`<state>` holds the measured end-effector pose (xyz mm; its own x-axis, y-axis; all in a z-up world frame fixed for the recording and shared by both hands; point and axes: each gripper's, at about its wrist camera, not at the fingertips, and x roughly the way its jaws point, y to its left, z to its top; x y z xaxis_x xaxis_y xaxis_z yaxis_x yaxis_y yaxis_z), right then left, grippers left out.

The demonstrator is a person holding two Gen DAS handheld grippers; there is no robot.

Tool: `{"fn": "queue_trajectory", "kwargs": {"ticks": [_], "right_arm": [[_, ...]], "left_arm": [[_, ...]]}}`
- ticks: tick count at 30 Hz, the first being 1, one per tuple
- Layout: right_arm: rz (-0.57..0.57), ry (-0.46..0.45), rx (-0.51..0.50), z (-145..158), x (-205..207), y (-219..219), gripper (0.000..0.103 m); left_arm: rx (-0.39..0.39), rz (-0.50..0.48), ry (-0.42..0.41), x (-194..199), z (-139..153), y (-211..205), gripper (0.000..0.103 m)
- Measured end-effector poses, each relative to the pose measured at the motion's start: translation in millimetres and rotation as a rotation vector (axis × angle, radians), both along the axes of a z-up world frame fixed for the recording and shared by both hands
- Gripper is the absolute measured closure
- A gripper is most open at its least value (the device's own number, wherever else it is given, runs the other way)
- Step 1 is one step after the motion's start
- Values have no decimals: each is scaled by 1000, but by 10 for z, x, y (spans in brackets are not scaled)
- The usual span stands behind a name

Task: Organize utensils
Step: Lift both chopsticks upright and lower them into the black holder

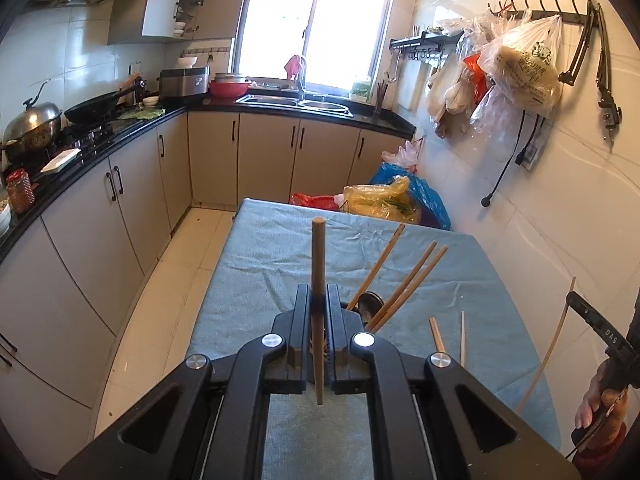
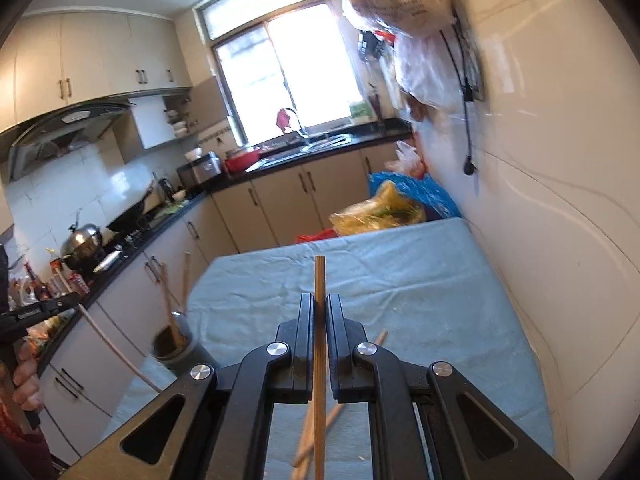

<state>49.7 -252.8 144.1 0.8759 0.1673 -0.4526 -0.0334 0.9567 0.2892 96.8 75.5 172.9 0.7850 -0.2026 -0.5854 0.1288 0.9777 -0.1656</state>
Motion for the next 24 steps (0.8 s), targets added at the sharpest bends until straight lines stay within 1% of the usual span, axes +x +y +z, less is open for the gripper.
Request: {"fn": "queue_trajectory", "kwargs": {"ticks": [4, 8, 13, 15, 18, 21, 24], "right_arm": [[40, -46, 15, 172, -25, 171, 97], [87, -98, 31, 377, 0, 444, 97], [147, -199, 59, 667, 77, 859, 97], [158, -249, 62, 761, 150, 1048, 97], [167, -299, 82, 871, 306, 1325, 97], [145, -357, 63, 933, 471, 1592, 97], [124, -387, 54, 901, 671, 1822, 97]], "left_arm": [[-6, -7, -13, -33, 102, -11, 97], [-14, -9, -34, -23, 225, -4, 97], [-24, -8, -71, 71, 389, -24, 97], [-32, -7, -71, 151, 416, -38, 97], [-33, -2, -73, 285, 393, -54, 97], [-29, 6, -68, 414, 313, -46, 97], [-29, 3, -60, 524, 225, -38, 97]]}}
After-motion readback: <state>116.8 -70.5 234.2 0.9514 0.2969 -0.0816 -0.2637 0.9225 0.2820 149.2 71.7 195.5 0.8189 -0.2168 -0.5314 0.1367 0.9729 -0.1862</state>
